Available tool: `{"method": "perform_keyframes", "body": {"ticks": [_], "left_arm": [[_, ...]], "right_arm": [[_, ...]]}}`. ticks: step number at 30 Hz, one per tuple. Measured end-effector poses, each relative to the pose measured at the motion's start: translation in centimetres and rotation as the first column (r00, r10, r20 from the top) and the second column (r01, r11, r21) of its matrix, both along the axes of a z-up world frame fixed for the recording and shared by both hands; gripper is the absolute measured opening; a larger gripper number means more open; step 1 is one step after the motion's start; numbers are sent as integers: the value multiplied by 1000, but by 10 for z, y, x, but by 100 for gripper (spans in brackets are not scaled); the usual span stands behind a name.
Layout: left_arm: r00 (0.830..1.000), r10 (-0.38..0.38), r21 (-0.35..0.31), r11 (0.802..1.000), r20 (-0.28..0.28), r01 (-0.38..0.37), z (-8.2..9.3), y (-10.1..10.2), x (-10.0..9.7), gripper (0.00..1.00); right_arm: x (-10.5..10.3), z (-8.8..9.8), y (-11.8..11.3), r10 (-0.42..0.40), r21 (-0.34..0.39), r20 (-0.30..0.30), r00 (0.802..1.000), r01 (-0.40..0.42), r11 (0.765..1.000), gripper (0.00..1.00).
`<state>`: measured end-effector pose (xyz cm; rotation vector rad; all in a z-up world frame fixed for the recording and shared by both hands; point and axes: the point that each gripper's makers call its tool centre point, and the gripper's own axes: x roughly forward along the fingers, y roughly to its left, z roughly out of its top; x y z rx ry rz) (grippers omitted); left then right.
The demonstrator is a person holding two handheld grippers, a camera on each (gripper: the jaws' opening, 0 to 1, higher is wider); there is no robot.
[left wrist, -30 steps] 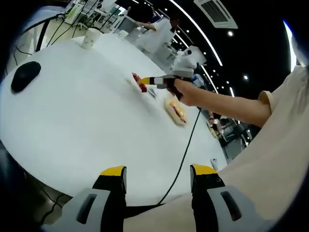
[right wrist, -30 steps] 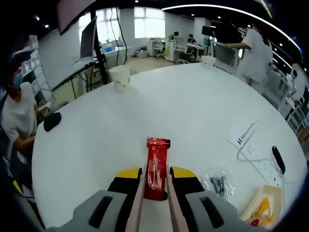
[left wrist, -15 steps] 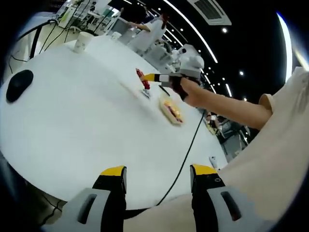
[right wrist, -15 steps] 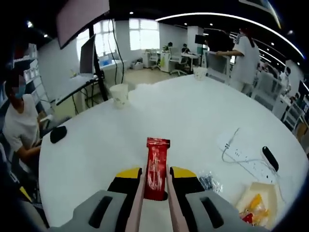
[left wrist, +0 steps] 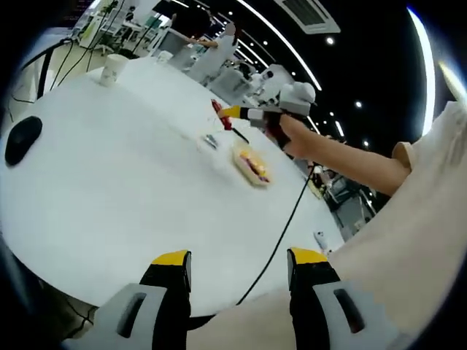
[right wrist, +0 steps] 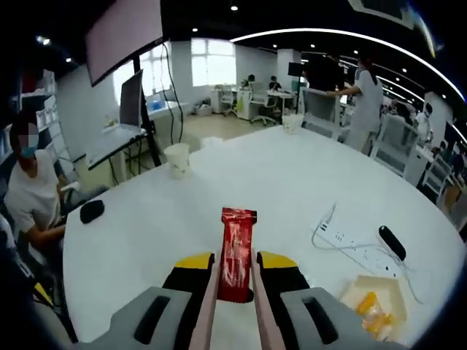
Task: Place the target food into the container with the food tongs after gripping and lifting it, then release it inside without dropping or visibly crushing the food.
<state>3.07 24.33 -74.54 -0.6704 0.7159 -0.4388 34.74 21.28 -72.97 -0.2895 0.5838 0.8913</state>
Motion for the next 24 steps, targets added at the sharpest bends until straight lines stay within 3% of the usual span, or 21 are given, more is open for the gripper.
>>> {"method": "perform_keyframes", "body": {"ticks": [24], "left_arm": [[998,-21,35,999,58,19,18,-12,2,52]], "right_arm": [[24,43,-62,-100,47,55,994,97,994,22]]}}
